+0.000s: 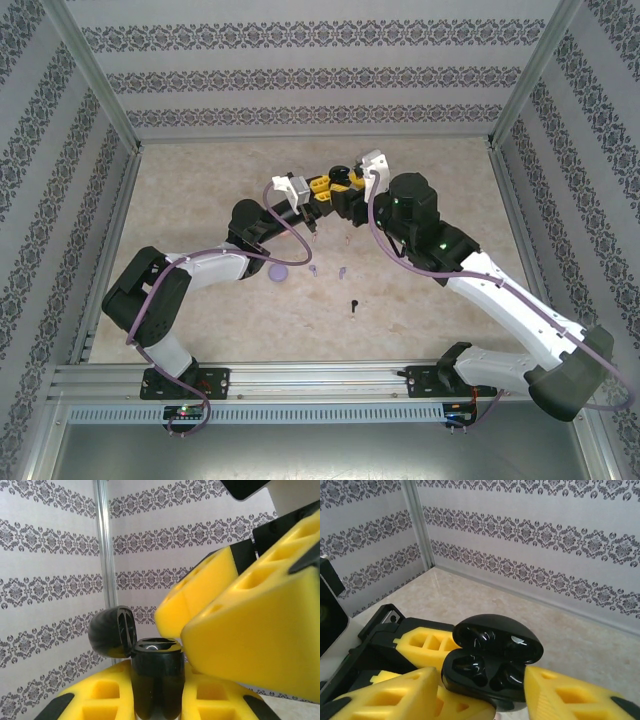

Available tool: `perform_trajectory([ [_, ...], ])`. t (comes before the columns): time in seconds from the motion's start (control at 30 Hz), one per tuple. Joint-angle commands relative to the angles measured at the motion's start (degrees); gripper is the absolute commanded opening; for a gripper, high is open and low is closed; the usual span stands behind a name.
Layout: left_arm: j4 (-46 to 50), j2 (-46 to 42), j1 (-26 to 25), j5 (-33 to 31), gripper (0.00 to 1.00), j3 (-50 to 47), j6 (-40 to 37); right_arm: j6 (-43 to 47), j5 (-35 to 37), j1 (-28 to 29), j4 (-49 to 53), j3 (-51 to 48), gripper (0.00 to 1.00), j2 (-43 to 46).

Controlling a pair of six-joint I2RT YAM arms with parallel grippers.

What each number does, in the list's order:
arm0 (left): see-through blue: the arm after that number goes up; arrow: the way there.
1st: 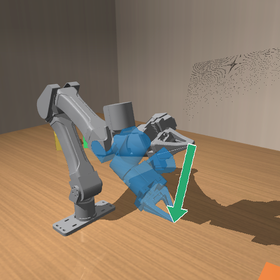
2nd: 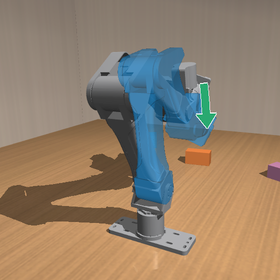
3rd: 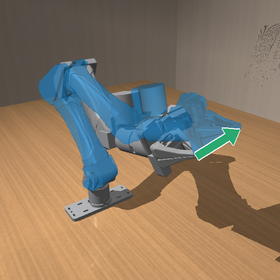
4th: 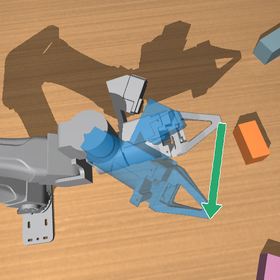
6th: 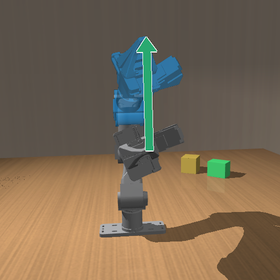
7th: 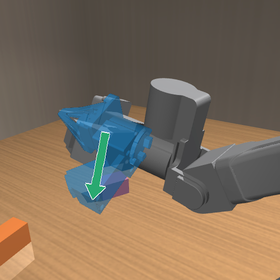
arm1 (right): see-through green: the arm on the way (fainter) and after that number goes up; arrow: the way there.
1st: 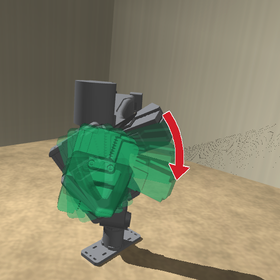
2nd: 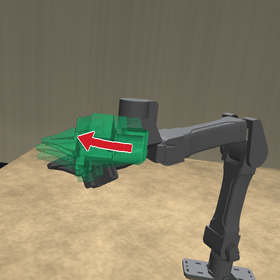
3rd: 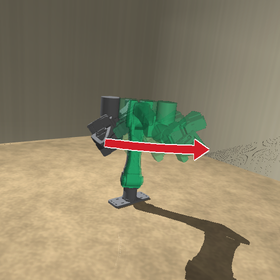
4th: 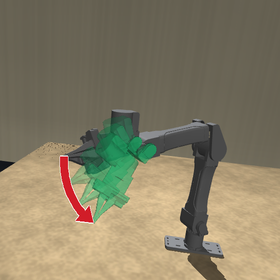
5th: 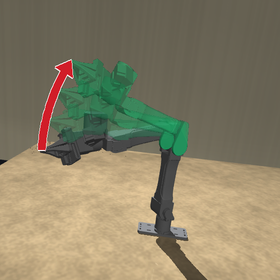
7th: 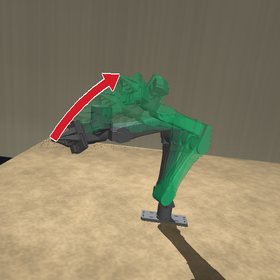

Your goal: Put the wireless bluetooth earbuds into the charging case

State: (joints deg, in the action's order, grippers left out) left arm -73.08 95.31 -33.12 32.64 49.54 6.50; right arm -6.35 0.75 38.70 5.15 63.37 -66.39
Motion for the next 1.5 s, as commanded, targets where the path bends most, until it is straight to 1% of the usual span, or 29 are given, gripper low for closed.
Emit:
perform_trajectory([
  [0.0, -3.8, 0.7, -1.0, -0.7, 0.00, 1.7, 1.4, -4.4, 0.7, 0.5, 1.8, 3.5, 0.57, -0.9],
  [0.07, -4.2, 1.3, -1.1, -0.9, 0.00, 1.4, 1.8, -5.8, 0.6, 0.4, 2.5, 5.4, 0.60, -1.6],
  [0.17, -5.4, 2.5, -1.2, -1.8, 0.00, 0.8, 2.4, -8.2, 0.9, -0.3, 3.5, 7.5, 0.68, -2.1],
  [0.3, -6.6, 3.2, -1.1, -6.6, 0.00, -0.8, 1.7, -13.1, 1.9, -2.9, 5.4, 6.5, 0.70, 0.3],
  [0.47, -6.9, 2.2, -0.2, -10.3, 0.00, -4.1, 0.8, -20.9, 3.4, -7.8, 7.1, -1.5, 0.71, 5.6],
  [0.6, -8.3, 2.3, 1.1, -10.9, 0.00, -5.6, 2.5, -25.7, 2.6, -11.9, 9.9, -6.0, 0.70, 5.9],
  [0.67, -8.4, 1.8, 1.8, -11.0, 0.00, -6.6, 2.8, -27.5, 0.2, -14.1, 11.8, -6.7, 0.70, 3.4],
  [0.73, -8.4, 1.2, 2.5, -11.0, 0.00, -7.6, 3.1, -27.4, -2.5, -15.2, 12.3, -6.9, 0.69, 0.1],
  [0.93, -7.9, -1.6, 5.3, -10.3, 0.00, -10.5, 5.0, -27.4, -8.8, -15.3, 14.1, -5.0, 0.65, -12.4],
  [1.07, -7.0, -3.7, 7.0, -8.9, 0.00, -12.4, 6.4, -28.3, -9.3, -13.6, 15.5, -2.7, 0.63, -20.2],
  [1.17, -6.3, -5.2, 7.8, -7.5, 0.00, -14.0, 6.2, -28.5, -8.2, -11.9, 18.2, 0.6, 0.60, -25.8],
  [1.33, -6.7, -6.3, 8.7, -6.8, 0.00, -15.9, 5.8, -28.6, -6.9, -9.6, 19.9, 5.1, 0.58, -32.6],
  [1.43, -6.8, -6.2, 9.1, -6.9, 0.00, -16.0, 5.8, -28.6, -6.6, -8.6, 20.8, 7.9, 0.55, -35.8],
  [1.47, -6.7, -6.3, 9.3, -7.0, 0.00, -16.0, 5.8, -28.5, -6.7, -8.2, 21.5, 9.2, 0.52, -36.9],
])
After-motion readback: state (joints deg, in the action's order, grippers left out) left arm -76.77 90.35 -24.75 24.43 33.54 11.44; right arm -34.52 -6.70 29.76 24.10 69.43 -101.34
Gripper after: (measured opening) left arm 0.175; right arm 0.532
